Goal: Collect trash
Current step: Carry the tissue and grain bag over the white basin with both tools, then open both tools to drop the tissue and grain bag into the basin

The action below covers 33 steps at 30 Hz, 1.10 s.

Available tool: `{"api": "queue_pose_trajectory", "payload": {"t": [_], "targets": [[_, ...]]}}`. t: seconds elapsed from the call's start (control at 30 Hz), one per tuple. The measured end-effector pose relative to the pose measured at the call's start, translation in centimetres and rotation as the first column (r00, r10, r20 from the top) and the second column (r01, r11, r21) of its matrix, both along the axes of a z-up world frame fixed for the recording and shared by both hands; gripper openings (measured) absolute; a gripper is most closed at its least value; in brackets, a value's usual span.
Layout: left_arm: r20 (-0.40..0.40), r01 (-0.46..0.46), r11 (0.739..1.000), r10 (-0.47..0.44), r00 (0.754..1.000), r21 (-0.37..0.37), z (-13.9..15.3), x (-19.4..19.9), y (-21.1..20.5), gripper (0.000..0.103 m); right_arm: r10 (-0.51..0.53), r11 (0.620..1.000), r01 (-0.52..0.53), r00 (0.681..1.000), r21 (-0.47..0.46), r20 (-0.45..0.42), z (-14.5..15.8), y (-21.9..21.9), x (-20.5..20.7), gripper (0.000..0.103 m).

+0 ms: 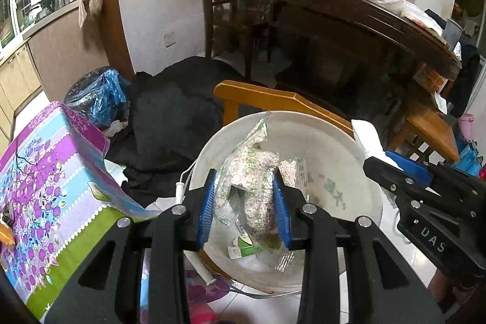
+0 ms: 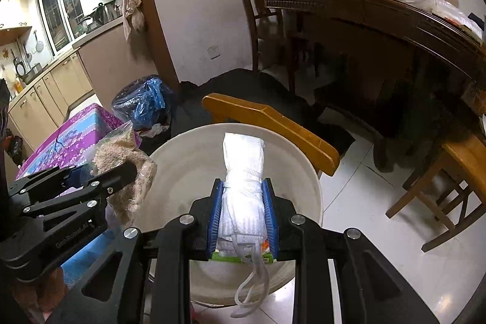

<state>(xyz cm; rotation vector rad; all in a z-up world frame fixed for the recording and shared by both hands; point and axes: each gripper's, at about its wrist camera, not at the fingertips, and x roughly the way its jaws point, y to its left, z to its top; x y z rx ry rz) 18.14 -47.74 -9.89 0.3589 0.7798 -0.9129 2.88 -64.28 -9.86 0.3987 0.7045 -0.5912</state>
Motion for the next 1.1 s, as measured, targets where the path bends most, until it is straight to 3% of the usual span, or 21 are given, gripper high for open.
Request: {"api": "queue_pose_trajectory", "payload": {"t": [0.8,0.87,0.93,1.03,1.1], "targets": [[0.003,-0.041,0.999,0.041,0.999,0.033,-1.1,0.9,-0.6,0.034,-0.012,1.0,0.012,1.0,0.011,-0.017,-1.2,-1.0,-0.1,0.027],[0.006,-0.041,0.999,0.041,0.999,0.034,-1.1,0.8,-0.6,0.035,-0.008,1.0,0.009,1.0,0.012,-0.017,-1.4,-1.1,0.0,0.029],[0.009,-0.043,0.998,0.042,0.999,0.038,-1.1,0.9,-0.6,0.04,-0.019,1.0,0.019,1.0,0.01,-0.012,-1.5,-1.2,-0.2,0.04],[0.017,-0.044,0.999,0.044,0.999,0.03,-0.9,1.0,-0.6,0.051,-0.025,1.0,0.025,1.0,0.012,-0.009,-1.5,-1.4,-0.3,0.042],[0.017,-0.047,0.999,0.046,0.999,0.026,-0.8,1.2,-0.5,0.051,-0.027,1.0,0.028,1.0,0.011,-0.004,-1.5,-1.5,-0.5,0.043]]}}
